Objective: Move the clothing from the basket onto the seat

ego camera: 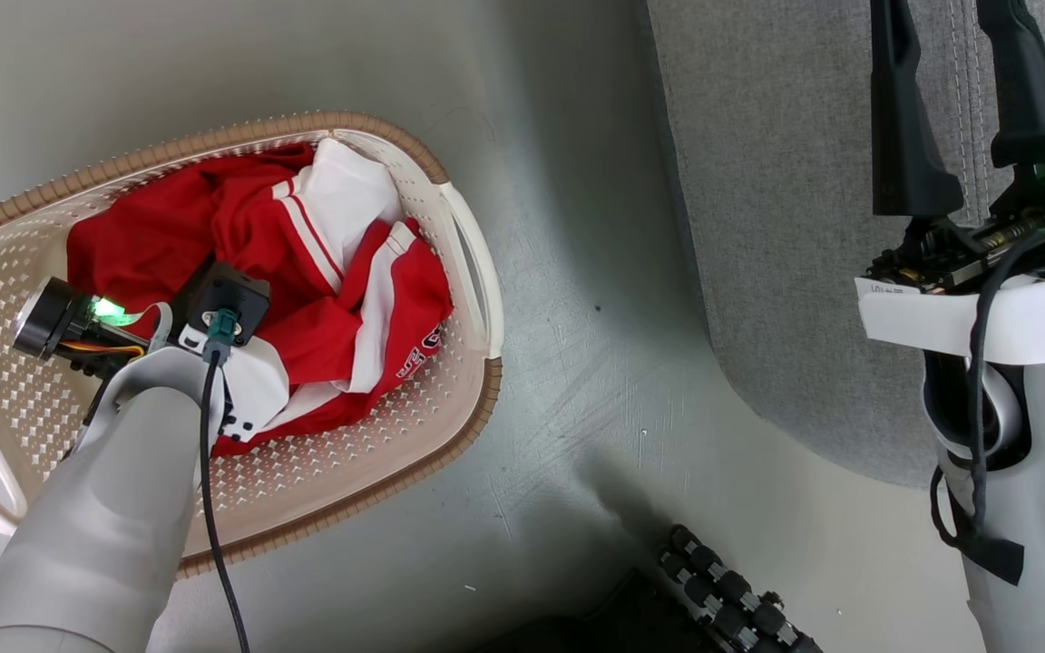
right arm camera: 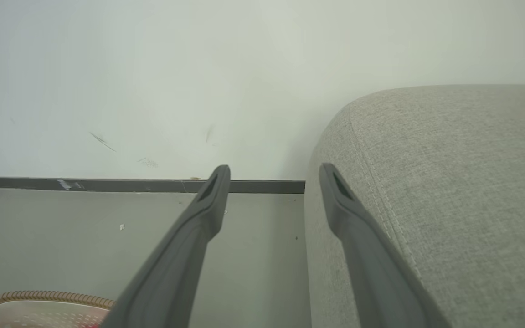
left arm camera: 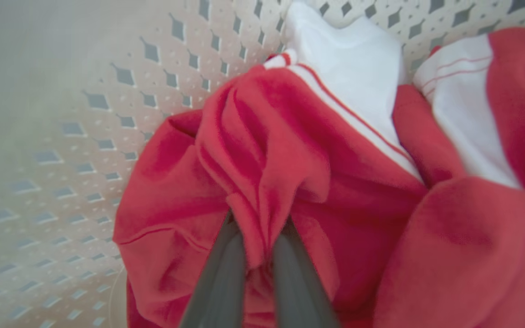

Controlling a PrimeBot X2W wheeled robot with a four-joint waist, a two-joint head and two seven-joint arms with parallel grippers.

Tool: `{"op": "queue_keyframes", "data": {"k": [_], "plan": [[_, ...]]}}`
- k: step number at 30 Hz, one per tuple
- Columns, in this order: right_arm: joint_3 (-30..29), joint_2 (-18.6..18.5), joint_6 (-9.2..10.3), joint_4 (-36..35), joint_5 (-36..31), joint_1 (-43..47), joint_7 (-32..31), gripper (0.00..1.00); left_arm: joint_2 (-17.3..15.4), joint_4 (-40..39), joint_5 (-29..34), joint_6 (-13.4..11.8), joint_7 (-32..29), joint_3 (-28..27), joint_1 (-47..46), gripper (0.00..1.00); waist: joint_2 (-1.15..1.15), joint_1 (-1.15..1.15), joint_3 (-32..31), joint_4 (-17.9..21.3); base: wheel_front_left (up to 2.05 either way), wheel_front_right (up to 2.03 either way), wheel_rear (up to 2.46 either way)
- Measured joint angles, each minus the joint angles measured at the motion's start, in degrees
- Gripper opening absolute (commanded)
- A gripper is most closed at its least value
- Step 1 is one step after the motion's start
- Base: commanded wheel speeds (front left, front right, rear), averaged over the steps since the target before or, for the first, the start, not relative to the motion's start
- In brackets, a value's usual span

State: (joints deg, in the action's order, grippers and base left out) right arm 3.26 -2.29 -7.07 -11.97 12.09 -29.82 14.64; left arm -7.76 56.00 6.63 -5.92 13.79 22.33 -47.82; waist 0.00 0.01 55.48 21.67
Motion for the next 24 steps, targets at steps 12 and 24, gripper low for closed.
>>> {"op": "queue_keyframes", "data": {"k": [12,24], "plan": [[-0.1,0.0,0.0,2.8,-1.1,-2.5,0.0,1.0,0.0,-2.9,-0.3,1.1,0.5,0.5,-0.2,0.0,0.0,0.0,-1.7,-1.5,0.0,0.0,0.0],[-0.1,-0.2,0.0,6.6,-1.5,-4.4,0.0,1.0,1.5,-15.6,-5.1,1.8,0.5,-1.9,0.2,0.0,0.0,0.0,-5.2,-4.4,0.0,0.0,0.0]]}}
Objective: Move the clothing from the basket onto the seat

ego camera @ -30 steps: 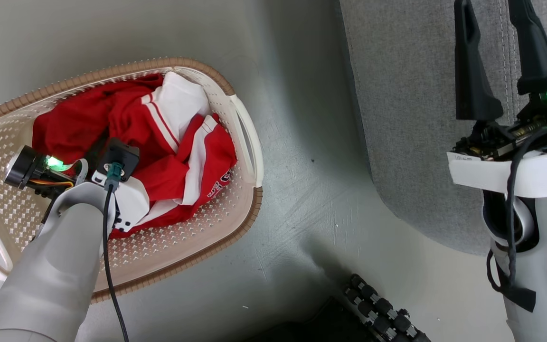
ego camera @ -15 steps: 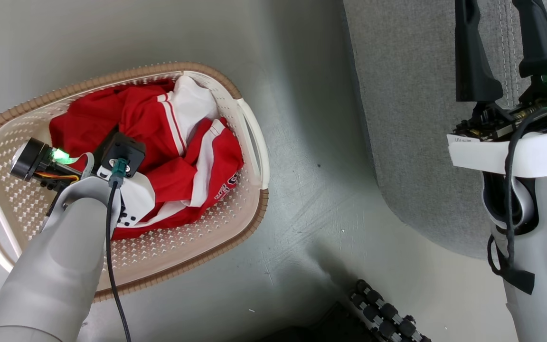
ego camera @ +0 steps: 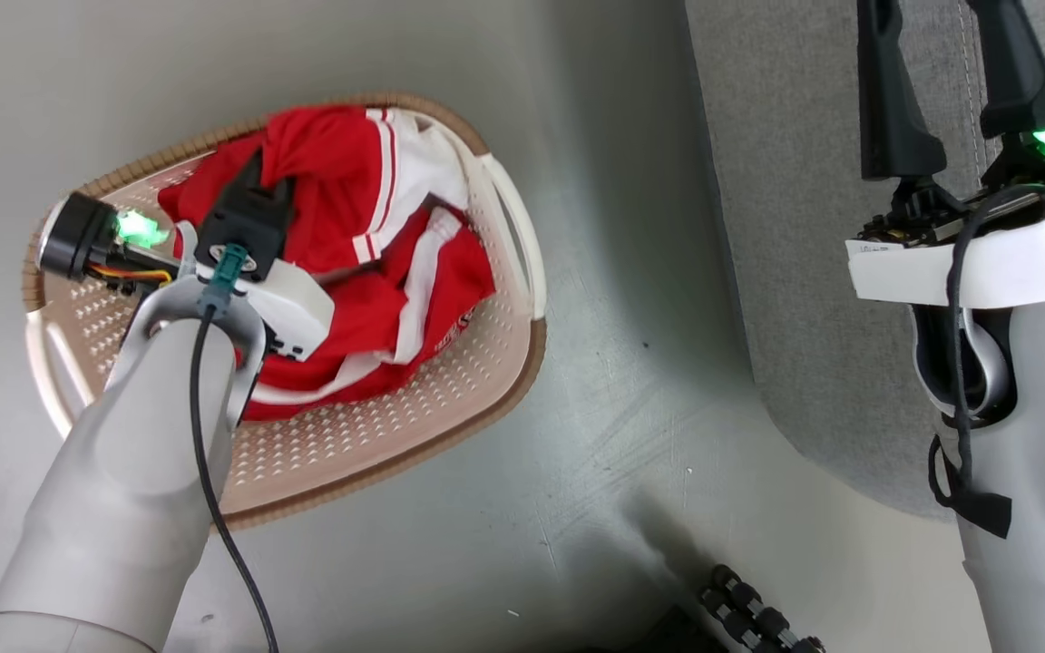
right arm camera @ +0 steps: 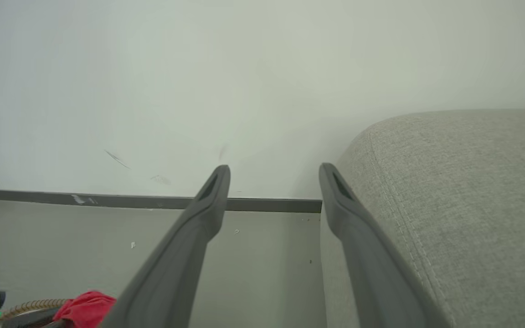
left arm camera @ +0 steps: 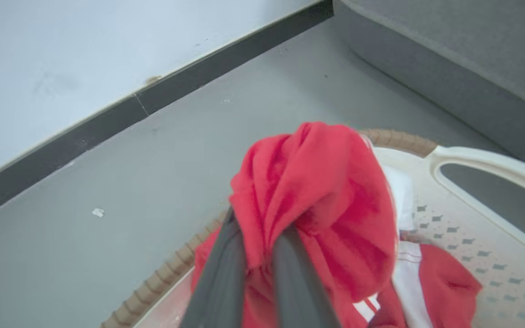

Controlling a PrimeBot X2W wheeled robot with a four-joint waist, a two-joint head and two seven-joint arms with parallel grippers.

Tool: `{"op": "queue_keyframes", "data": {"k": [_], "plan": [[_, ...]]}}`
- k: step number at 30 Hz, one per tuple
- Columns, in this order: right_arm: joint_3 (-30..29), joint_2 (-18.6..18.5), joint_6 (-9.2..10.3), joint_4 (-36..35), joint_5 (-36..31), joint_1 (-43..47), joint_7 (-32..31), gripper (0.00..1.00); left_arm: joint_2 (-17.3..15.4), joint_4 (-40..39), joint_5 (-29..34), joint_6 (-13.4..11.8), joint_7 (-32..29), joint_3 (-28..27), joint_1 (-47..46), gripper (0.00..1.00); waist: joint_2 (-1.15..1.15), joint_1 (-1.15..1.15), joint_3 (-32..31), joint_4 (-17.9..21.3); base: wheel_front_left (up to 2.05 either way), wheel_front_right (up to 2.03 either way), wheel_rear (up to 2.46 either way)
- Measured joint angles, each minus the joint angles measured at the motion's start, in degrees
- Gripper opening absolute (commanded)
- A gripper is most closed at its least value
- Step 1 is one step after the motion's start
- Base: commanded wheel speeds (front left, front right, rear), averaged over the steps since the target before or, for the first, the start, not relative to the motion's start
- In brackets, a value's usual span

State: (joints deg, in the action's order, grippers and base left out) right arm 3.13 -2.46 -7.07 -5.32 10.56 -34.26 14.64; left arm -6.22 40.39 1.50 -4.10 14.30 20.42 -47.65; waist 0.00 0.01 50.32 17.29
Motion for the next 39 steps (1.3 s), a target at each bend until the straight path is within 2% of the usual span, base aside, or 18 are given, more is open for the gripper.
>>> {"op": "queue_keyframes", "data": {"k": [21,27,39], "plan": [[1.0,-0.2,0.0,6.5,-7.2,1.4,0.0,1.0,-1.4,-22.8,-5.0,-0.2,0.2,-3.7,8.4,0.0,0.0,0.0,-11.1,-6.0,0.0,0.0,0.0],[2.8,-0.5,0.0,8.1,-9.2,3.3,0.0,1.0,-1.8,-25.7,-6.0,1.5,0.2,-3.8,9.5,0.0,0.0,0.0,-15.3,-7.6,0.0,0.0,0.0],[6.7,-4.5,0.0,11.6,-10.1,7.8,0.0,1.0,-4.1,-26.3,-6.4,5.1,0.2,-2.8,10.0,0.0,0.0,0.0,-24.6,-10.4,0.0,0.0,0.0]]}}
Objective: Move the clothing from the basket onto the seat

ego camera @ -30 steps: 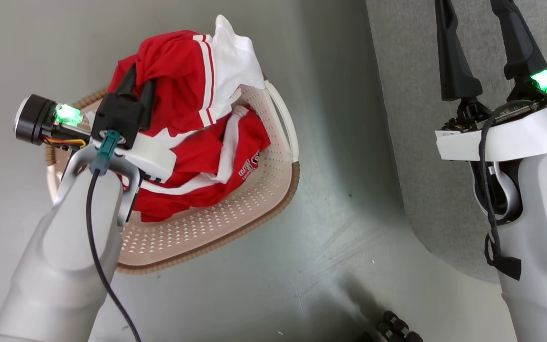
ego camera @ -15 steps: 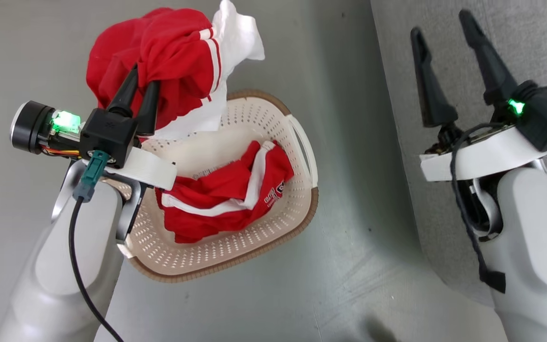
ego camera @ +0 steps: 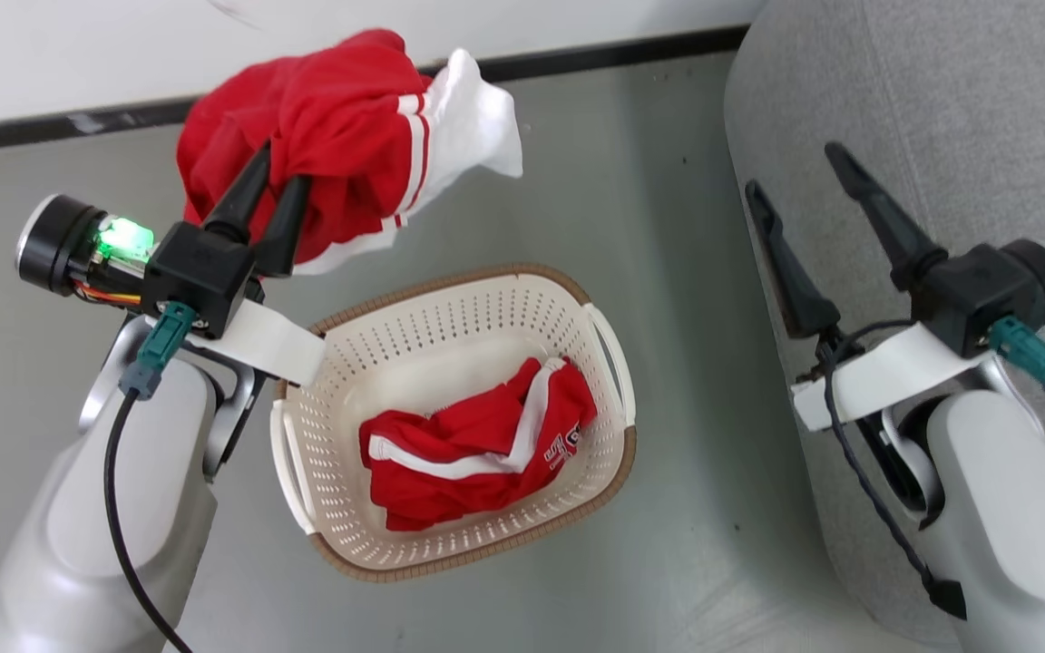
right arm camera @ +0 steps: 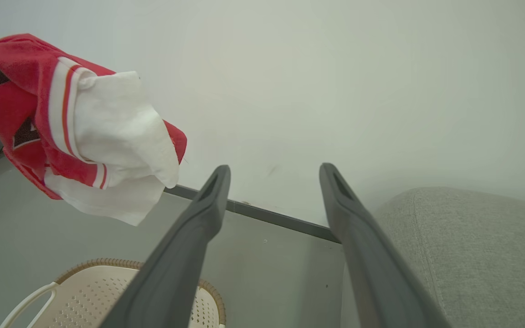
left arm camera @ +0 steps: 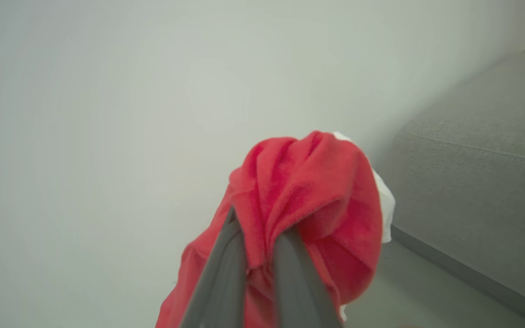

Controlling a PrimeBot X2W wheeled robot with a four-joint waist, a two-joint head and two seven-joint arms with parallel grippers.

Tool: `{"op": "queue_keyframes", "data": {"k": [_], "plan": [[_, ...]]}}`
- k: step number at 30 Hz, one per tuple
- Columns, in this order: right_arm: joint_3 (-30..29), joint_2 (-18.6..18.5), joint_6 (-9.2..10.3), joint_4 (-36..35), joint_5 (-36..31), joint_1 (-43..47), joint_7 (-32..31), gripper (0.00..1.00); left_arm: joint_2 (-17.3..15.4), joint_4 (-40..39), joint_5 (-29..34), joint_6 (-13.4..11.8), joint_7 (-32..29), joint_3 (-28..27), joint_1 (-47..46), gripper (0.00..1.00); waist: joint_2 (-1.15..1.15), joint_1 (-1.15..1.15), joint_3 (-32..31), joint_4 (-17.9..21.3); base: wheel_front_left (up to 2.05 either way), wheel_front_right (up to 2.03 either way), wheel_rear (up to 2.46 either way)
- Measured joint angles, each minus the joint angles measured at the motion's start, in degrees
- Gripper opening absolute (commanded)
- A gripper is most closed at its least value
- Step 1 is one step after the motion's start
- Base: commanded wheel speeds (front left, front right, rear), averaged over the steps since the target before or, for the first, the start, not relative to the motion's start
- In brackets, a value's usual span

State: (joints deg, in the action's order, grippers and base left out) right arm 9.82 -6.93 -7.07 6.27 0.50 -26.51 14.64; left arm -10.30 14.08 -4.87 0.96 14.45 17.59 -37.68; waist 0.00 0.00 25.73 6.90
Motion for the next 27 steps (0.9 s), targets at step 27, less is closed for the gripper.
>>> {"op": "queue_keyframes", "data": {"k": [27], "plan": [[21.1,-9.5,-0.01,7.1,5.5,6.5,0.0,1.0,3.6,0.4,-4.8,5.6,-6.9,10.8,6.6,0.0,0.0,0.0,-18.0,-4.3,0.0,0.0,0.0]]}}
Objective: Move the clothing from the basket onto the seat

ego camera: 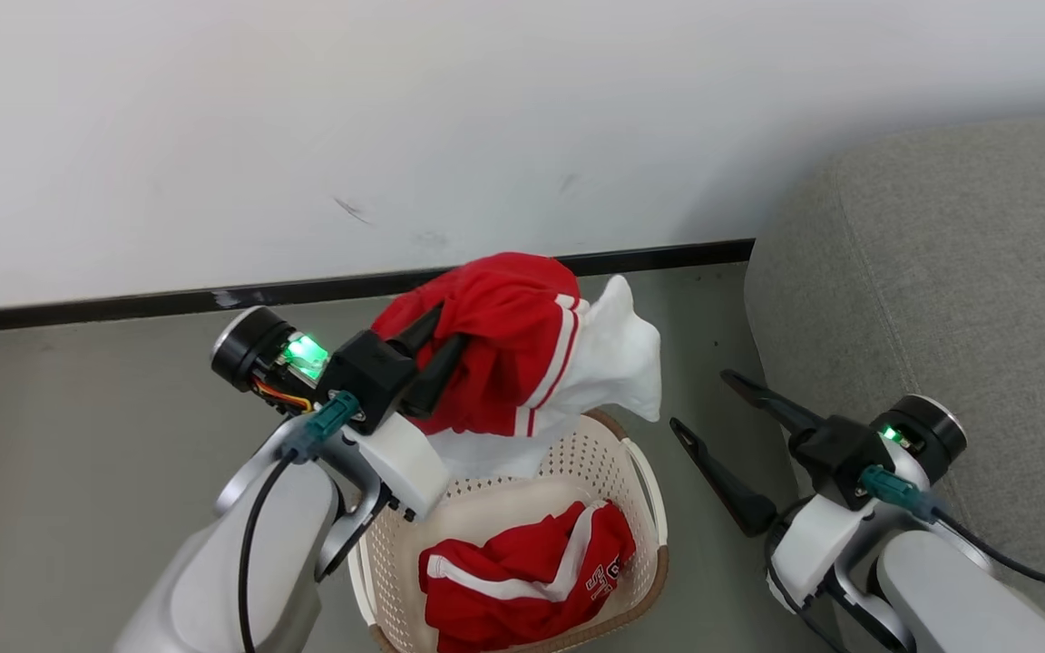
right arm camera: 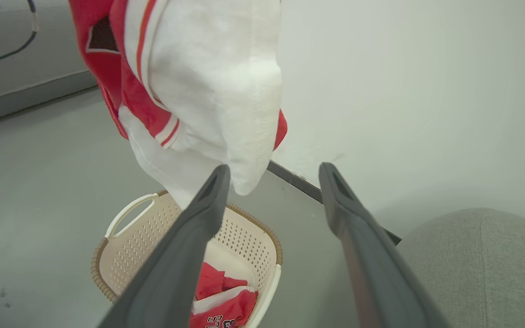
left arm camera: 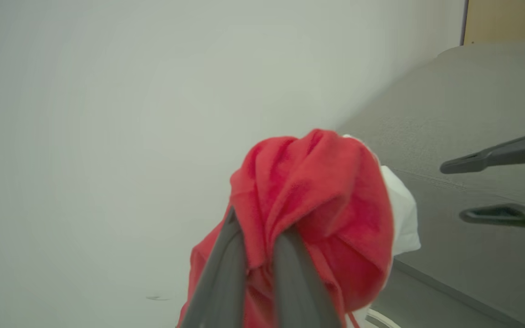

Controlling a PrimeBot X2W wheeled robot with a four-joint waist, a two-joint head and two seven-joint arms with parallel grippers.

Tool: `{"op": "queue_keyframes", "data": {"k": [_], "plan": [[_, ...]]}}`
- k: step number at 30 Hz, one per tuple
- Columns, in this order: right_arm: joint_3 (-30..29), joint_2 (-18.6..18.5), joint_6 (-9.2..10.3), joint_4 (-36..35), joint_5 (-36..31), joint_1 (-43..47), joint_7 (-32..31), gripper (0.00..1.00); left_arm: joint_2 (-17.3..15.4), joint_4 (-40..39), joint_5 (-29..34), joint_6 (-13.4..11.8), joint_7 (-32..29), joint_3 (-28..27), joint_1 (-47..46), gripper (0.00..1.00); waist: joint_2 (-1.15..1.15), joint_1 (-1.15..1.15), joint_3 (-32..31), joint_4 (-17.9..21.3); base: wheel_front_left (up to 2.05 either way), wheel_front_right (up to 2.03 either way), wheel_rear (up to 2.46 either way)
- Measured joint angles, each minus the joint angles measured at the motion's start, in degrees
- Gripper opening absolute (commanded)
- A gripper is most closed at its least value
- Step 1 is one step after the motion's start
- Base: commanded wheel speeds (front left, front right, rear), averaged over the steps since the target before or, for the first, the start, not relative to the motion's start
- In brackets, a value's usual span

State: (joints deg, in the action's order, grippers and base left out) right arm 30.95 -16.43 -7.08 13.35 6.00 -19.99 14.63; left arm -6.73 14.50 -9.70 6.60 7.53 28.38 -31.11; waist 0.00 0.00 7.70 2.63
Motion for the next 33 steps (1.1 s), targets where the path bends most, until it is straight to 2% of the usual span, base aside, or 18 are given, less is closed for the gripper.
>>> {"op": "queue_keyframes", "data": {"k": [13,23,24,25,26,27,28,29,33], "plan": [[9.8,-1.2,0.0,3.4,1.3,-2.9,0.0,1.0,2.0,-2.3,-2.9,0.5,-3.5,5.4,2.4,0.0,0.0,0.0,-4.6,-1.7,0.0,0.0,0.0],[14.3,1.2,0.0,7.8,2.5,-6.5,0.0,1.0,2.7,-4.0,-5.4,0.6,-5.6,7.8,3.8,0.0,0.0,-0.01,-6.4,-3.4,0.0,0.0,0.0],[14.8,1.4,0.0,8.3,2.6,-6.5,0.0,0.86,2.7,-4.2,-5.6,0.6,-6.0,8.0,3.8,0.0,0.0,0.0,-6.4,-3.6,0.0,0.0,0.0],[15.1,1.6,0.0,8.9,2.7,-6.5,0.0,0.55,2.7,-4.3,-6.0,0.6,-6.0,8.1,3.8,0.0,0.0,0.0,-6.5,-3.7,0.0,0.0,0.0],[15.4,1.9,0.0,9.3,3.0,-6.5,0.0,0.45,2.7,-4.5,-6.1,0.6,-6.1,8.2,3.9,0.0,0.0,0.0,-6.6,-3.8,0.0,0.0,0.0],[15.8,2.0,0.0,9.7,3.2,-6.7,0.0,0.32,2.7,-4.7,-6.3,0.6,-6.5,8.3,4.0,0.0,0.0,0.0,-6.6,-3.9,0.0,0.0,0.0],[16.1,2.2,0.0,9.8,3.5,-7.0,0.0,0.12,2.8,-4.8,-6.5,0.6,-6.5,8.3,4.1,0.0,0.0,0.0,-6.6,-3.9,0.0,0.0,0.0],[16.2,2.4,0.0,9.9,3.7,-7.3,0.0,0.0,2.8,-5.1,-6.7,0.6,-6.5,8.3,4.3,0.0,0.0,0.0,-6.6,-4.0,0.0,0.0,0.0],[15.9,3.2,0.0,9.8,4.7,-8.5,0.0,0.0,2.8,-5.5,-8.0,0.6,-7.0,8.0,5.0,0.0,0.0,0.0,-6.4,-3.8,0.0,0.0,0.0]]}}
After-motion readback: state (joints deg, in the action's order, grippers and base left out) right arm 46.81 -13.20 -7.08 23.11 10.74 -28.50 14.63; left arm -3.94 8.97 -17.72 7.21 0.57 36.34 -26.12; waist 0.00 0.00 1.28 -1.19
